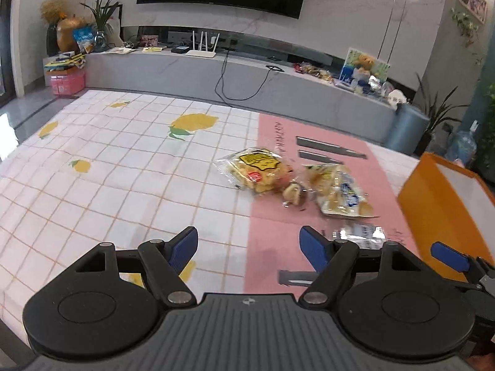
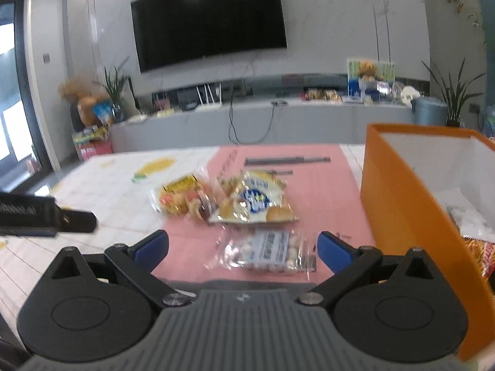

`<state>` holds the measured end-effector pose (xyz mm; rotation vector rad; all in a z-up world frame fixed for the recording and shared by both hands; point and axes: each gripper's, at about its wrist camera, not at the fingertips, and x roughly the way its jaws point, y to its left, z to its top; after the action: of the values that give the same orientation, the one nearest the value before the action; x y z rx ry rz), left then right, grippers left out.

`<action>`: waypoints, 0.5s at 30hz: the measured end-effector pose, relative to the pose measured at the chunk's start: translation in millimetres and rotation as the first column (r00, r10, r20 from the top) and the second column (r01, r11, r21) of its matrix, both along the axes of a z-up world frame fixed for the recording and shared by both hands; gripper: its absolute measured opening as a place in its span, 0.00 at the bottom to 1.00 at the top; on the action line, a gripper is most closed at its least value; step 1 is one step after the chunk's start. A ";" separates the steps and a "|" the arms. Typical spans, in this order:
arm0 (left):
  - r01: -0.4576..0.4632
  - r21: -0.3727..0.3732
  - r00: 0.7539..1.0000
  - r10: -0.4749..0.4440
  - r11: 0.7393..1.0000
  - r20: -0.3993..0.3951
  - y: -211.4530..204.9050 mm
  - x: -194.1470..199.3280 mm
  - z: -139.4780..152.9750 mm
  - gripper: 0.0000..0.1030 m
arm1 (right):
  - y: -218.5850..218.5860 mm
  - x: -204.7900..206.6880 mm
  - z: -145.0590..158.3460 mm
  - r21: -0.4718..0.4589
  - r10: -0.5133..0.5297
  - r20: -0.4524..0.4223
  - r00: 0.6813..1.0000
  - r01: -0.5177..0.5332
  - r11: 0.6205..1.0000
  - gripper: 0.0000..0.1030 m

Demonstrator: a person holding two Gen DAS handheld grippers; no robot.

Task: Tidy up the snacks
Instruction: 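Grasp the clear quail-egg pack with the right tool and lift it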

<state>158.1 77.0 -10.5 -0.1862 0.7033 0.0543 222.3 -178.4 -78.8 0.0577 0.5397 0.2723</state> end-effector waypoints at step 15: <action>-0.002 -0.062 0.998 -0.002 0.998 -0.065 11.7 11.1 -7.7 0.85 | 12.7 82.6 -41.4 0.028 -0.074 -0.187 0.980 0.081 0.996 0.97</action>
<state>169.2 88.8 -18.2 -0.2450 0.7701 0.0389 305.0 -165.7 -120.1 0.1397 0.7166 0.2016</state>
